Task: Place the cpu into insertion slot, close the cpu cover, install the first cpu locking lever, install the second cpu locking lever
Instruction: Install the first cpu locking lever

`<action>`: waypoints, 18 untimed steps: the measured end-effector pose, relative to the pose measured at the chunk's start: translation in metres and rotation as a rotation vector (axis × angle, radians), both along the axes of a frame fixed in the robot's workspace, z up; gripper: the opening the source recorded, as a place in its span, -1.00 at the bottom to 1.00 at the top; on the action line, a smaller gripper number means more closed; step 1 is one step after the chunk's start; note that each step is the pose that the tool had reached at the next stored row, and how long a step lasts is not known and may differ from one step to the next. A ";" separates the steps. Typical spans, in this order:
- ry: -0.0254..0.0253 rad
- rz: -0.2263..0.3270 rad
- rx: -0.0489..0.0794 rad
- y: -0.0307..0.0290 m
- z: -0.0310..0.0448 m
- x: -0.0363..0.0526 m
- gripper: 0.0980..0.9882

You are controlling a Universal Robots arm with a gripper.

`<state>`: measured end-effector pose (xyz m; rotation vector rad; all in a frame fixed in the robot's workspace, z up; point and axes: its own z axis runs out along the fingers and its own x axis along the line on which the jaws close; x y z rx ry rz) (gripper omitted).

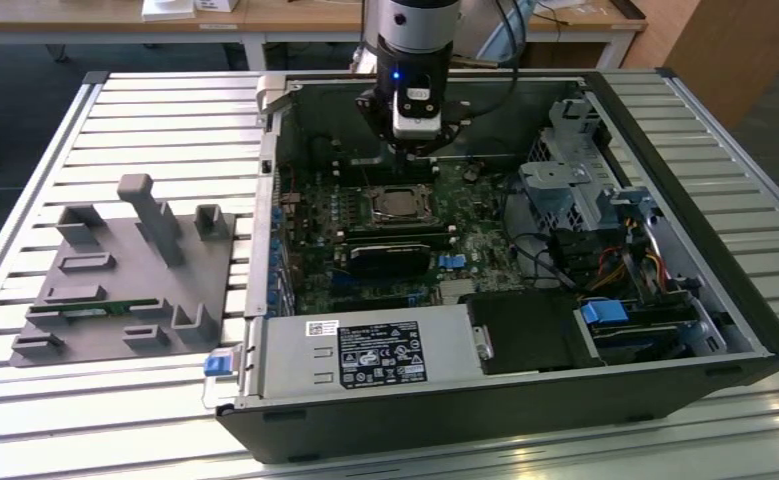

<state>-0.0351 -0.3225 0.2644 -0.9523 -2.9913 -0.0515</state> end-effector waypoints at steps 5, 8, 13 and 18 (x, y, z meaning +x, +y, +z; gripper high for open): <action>0.0000 0.061 0.000 0.0000 0.0000 0.0000 -0.98; 0.0000 0.087 0.000 0.0000 0.0000 0.0000 -0.98; 0.0000 0.132 0.000 0.0000 0.0000 0.0000 -0.98; 0.0000 0.179 0.000 0.0000 0.0000 0.0000 -0.98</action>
